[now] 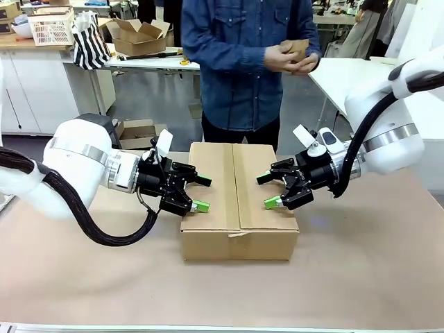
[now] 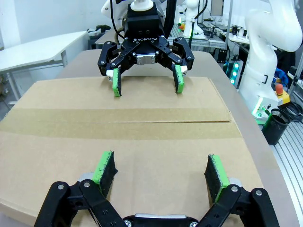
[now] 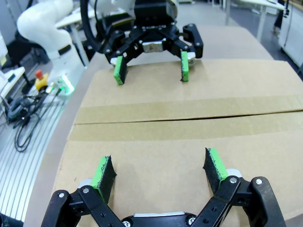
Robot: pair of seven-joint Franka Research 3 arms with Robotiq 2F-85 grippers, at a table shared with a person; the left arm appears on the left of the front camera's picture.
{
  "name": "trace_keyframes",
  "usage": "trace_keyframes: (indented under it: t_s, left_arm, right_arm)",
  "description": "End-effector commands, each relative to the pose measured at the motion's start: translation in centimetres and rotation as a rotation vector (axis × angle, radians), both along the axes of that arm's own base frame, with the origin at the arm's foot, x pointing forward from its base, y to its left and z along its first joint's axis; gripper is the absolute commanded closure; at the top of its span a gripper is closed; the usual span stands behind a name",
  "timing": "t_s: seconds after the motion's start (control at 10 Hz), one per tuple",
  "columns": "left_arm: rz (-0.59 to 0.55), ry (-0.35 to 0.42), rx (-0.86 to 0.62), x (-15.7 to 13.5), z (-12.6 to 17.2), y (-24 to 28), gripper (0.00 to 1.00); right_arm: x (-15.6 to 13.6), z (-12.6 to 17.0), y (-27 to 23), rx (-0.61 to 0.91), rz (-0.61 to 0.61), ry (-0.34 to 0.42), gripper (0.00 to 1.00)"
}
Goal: Pack the gift set into the box.
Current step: Press and hold the closed box until the human finishes sealing it.
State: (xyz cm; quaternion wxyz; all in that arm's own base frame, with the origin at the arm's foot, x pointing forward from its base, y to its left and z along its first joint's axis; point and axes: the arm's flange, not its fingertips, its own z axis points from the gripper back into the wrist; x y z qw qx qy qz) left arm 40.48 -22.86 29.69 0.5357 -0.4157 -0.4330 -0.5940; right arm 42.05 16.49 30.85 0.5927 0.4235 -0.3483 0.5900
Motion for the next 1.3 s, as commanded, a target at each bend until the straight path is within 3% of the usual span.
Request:
trace_keyframes:
  t_s: [0.0, 1.2]
  left_arm:
    - [-0.008, -0.003, 0.003, -0.09, 0.03, 0.07, 0.0]
    - [-0.008, -0.003, 0.003, -0.09, 0.03, 0.07, 0.0]
  right_arm:
    - [-0.08, 0.03, -0.11, -0.005, -0.012, 0.023, 0.0]
    - [-0.08, 0.03, -0.11, -0.005, -0.012, 0.023, 0.0]
